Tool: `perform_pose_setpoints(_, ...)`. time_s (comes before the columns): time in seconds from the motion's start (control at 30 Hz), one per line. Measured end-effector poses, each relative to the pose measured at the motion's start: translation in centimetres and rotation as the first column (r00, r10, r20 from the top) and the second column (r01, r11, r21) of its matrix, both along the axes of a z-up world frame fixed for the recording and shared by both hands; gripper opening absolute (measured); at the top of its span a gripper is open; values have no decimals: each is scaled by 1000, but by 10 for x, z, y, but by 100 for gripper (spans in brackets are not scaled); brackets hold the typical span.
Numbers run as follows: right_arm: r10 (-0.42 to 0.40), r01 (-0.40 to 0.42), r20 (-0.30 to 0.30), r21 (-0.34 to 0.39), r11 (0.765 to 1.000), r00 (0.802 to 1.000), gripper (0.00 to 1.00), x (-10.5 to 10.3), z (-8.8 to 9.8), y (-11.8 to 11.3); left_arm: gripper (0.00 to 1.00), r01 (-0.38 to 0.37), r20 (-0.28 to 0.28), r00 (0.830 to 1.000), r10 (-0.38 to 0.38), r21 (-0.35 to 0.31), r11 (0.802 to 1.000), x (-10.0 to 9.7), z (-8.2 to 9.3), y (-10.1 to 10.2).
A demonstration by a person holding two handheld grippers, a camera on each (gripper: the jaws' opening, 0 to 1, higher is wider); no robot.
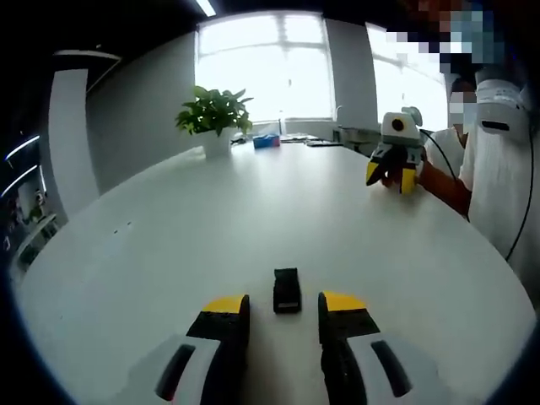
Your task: Snap the two parts of the plastic buckle together until the buckle closes and remains connected.
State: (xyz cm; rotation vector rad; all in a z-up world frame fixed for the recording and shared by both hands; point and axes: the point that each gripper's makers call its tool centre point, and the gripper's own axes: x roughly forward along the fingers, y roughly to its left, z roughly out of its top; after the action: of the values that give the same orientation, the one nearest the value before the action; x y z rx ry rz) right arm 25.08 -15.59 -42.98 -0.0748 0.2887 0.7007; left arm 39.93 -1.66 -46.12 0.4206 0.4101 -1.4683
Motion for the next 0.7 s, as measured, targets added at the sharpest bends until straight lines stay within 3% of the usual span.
perform_pose_setpoints(0.07,2,-2,3,1,1000,1000,30,0,1,0,29,-38,-10,999,38,-21,999,1,0,-1)
perform_pose_setpoints(0.37,3,-3,3,4,1000,1000,31,0,1,0,30,-64,-35,997,62,-33,997,-5,0,-1)
perform_pose_setpoints(0.7,4,-4,5,4,1000,1000,31,0,1,1,31,-136,-15,991,135,-94,986,-6,18,2)
